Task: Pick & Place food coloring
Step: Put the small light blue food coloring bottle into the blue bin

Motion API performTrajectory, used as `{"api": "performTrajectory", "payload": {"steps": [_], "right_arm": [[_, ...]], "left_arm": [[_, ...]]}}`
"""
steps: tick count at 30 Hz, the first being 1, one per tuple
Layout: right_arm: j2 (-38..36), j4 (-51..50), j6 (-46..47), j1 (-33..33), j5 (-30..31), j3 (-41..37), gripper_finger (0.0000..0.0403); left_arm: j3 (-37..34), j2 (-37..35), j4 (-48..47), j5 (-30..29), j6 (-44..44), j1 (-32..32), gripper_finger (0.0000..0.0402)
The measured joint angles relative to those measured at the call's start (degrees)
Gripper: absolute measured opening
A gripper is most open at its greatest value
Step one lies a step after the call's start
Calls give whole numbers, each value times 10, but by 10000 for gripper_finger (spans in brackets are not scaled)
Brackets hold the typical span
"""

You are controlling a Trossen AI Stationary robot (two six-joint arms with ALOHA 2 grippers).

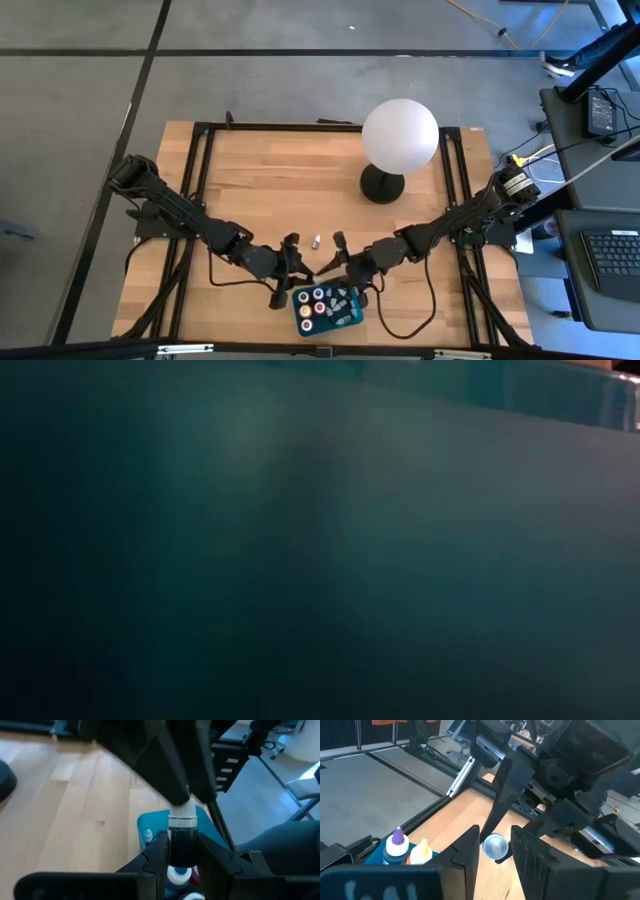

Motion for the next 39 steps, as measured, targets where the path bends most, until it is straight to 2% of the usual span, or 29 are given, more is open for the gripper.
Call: {"api": "performTrajectory", "payload": {"steps": [6,13,23,29,33,39], "right_arm": [[7,-1,1,0,0,0,116],[7,13,0,1,-1,0,115],[7,18,-1,2,0,0,68],[7,19,2,3,0,0,72],[7,18,14,6,3,0,72],[6,-13,24,10,16,0,68]], "left_arm": [[0,0,35,2,33,0,83],[0,0,32,0,39,0,84],[0,0,33,-1,39,0,84],[0,0,35,-1,39,0,87],[0,0,32,-15,31,-1,103],[0,-1,12,-30,59,0,162]]}}
